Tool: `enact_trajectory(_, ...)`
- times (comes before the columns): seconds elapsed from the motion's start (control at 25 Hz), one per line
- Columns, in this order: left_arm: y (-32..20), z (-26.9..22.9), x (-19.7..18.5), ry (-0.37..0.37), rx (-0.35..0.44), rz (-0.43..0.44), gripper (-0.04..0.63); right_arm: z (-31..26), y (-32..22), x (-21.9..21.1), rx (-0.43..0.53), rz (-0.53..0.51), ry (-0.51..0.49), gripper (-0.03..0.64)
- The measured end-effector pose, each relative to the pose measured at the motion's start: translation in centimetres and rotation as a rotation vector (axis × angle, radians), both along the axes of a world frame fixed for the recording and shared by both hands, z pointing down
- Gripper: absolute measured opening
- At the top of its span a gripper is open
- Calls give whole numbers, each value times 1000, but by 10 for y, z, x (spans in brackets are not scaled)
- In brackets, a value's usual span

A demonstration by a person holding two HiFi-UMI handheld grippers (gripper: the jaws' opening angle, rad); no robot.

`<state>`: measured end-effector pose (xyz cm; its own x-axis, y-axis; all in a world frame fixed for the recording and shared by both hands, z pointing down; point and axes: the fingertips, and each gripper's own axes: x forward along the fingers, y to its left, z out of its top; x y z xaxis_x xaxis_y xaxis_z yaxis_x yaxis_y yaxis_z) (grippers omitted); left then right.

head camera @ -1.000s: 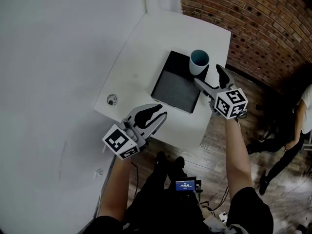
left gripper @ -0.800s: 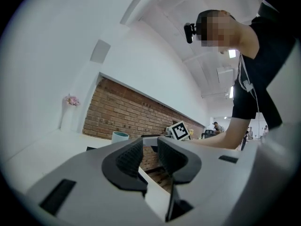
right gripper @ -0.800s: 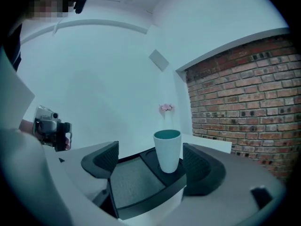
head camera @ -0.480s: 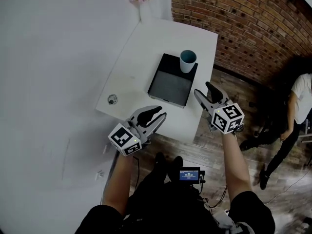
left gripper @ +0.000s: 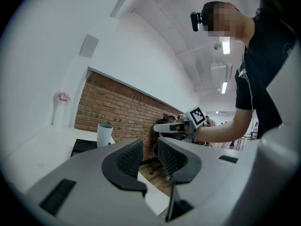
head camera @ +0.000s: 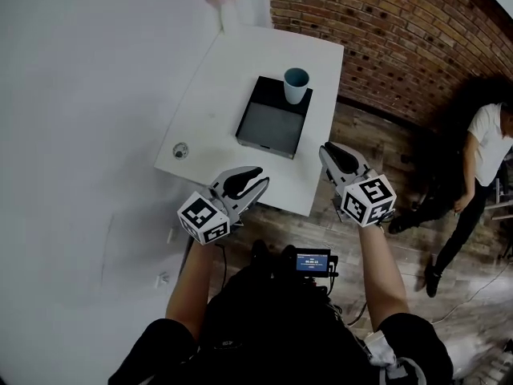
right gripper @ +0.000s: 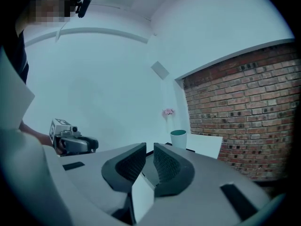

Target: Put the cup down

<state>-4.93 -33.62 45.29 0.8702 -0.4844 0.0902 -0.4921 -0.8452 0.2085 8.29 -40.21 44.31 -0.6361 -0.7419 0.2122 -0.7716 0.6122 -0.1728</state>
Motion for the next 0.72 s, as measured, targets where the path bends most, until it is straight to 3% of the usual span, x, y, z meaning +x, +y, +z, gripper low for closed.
enact_trajectory(0.32,19,5,17,-7,2,40,104,0,44,-9,14,-50,31,20)
enact_trajectory(0.72,30,1,26,13,4,31,84,-1,70,-8,-15,-41,-24,14)
